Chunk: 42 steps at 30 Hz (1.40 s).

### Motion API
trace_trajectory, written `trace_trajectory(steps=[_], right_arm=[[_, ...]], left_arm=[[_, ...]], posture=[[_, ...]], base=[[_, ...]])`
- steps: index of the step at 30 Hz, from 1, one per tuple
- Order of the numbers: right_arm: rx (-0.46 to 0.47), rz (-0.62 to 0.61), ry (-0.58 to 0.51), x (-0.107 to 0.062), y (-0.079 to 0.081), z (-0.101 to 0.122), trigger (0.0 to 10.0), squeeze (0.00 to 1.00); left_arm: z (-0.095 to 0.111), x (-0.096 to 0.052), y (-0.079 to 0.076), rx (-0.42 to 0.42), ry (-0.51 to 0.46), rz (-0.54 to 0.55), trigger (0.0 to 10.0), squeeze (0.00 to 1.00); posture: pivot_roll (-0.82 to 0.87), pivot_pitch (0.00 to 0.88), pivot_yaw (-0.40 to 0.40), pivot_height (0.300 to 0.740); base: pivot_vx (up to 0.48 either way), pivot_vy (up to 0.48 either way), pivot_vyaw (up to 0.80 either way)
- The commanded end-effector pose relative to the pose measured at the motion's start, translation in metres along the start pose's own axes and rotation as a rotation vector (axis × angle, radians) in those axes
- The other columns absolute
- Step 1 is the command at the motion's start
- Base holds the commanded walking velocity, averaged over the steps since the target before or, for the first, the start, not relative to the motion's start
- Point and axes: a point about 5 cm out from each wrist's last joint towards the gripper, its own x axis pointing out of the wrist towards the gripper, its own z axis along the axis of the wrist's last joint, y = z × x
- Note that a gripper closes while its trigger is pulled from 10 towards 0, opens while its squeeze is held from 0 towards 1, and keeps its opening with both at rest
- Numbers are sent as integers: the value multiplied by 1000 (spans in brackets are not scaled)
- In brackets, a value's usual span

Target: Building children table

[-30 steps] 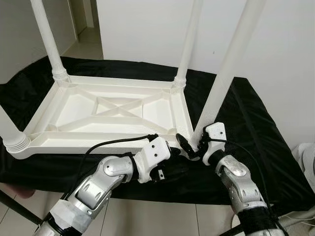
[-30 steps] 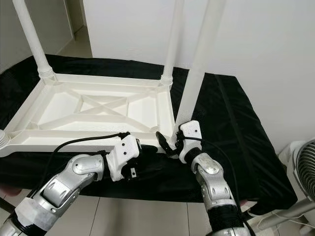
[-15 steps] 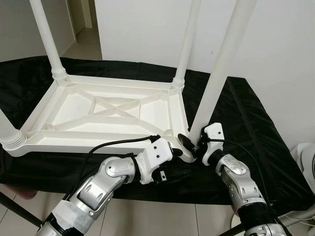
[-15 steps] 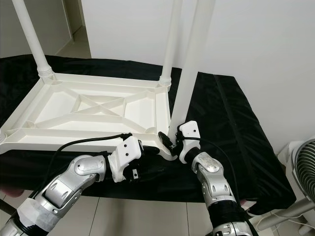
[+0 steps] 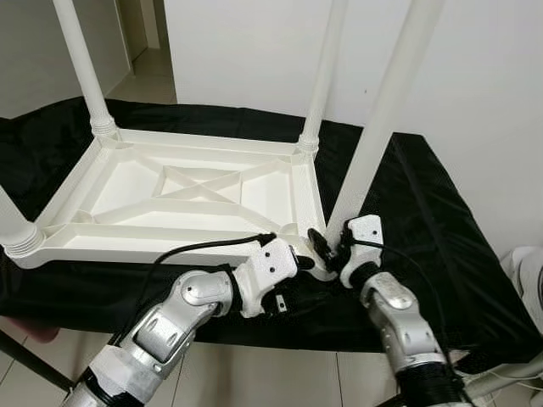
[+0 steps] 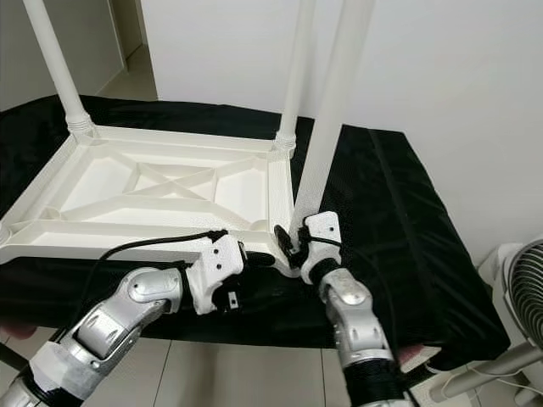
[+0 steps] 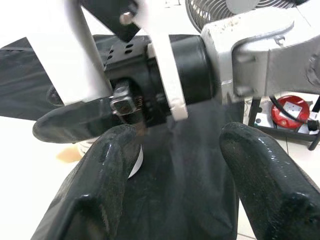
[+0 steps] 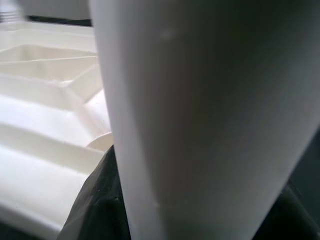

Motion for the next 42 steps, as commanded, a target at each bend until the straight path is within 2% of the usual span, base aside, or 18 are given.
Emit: trace_trajectory(steps=[1, 3, 4, 6, 9, 12, 17, 18, 23, 24, 25, 26, 29, 33, 37, 42], right_arm=[[14, -93, 86, -5, -4, -15, 10000, 0], [15, -232, 107, -9, -4, -19, 10000, 0], [15, -232, 107, -9, -4, -19, 10000, 0], [35, -336, 115, -15, 1, -20, 10000, 0], [54, -357, 109, -16, 10, -19, 10000, 0], [63, -303, 79, -14, 23, -12, 10000, 0], [61, -312, 76, -16, 18, -10, 10000, 0], [67, -309, 72, -17, 14, -9, 10000, 1000], [65, -265, 44, -17, 3, -6, 10000, 1000], [80, -215, 43, -16, 3, -4, 10000, 1000], [123, -101, 40, -15, 4, -2, 10000, 1000], [123, -72, 45, -15, 4, -2, 10000, 0], [59, 23, 55, -16, -7, 0, 10000, 0], [14, 89, 32, -16, -11, 4, 10000, 0], [-34, 198, 52, -16, -16, 3, 10000, 0], [-84, 363, 57, -6, -22, 4, 10000, 0]], left_arm=[[0, 1, -5, 12, 6, -50, 10000, 0], [0, 1, -5, 14, 6, -51, 10000, 0], [0, 1, -5, 14, 6, -51, 10000, 0], [0, 0, -4, 14, 5, -48, 10000, 0], [0, 0, -5, 12, 4, -47, 10000, 0], [0, 1, -6, 8, 2, -50, 10000, 0], [0, 2, -7, 9, 2, -54, 10000, 0], [0, 1, -6, 10, 2, -53, 10000, 0], [0, 0, -5, 14, 3, -48, 10000, 0], [0, 0, -5, 14, 3, -48, 10000, 0], [0, 0, -5, 15, 5, -50, 10000, 0], [0, 0, -5, 16, 5, -51, 10000, 0], [0, 0, -5, 18, 6, -51, 10000, 0], [0, 0, -5, 19, 5, -51, 10000, 0], [0, 0, -4, 20, 5, -54, 10000, 0], [1, 2, -3, 27, 1, -60, 10000, 0]], posture=[[-99, 0, -62, 740], [-93, 0, -69, 740], [-93, 0, -69, 740], [-89, 0, -72, 740], [-88, 0, -77, 740], [-94, 0, -75, 740], [-93, 0, -79, 740], [-92, 0, -79, 740], [-91, 0, -79, 740], [-92, 0, -77, 740], [-92, 0, -77, 740], [-92, 0, -77, 740], [-92, 0, -77, 740], [-94, 0, -75, 740], [-99, 0, -70, 740], [-101, 0, -61, 740]], base=[[0, 0, 0], [0, 0, 0], [0, 0, 0], [0, 0, 0], [0, 0, 0], [0, 0, 0], [0, 0, 0], [0, 0, 0], [0, 0, 0], [0, 0, 0], [0, 0, 0], [0, 0, 0], [0, 0, 0], [0, 0, 0], [0, 0, 0], [0, 0, 0]])
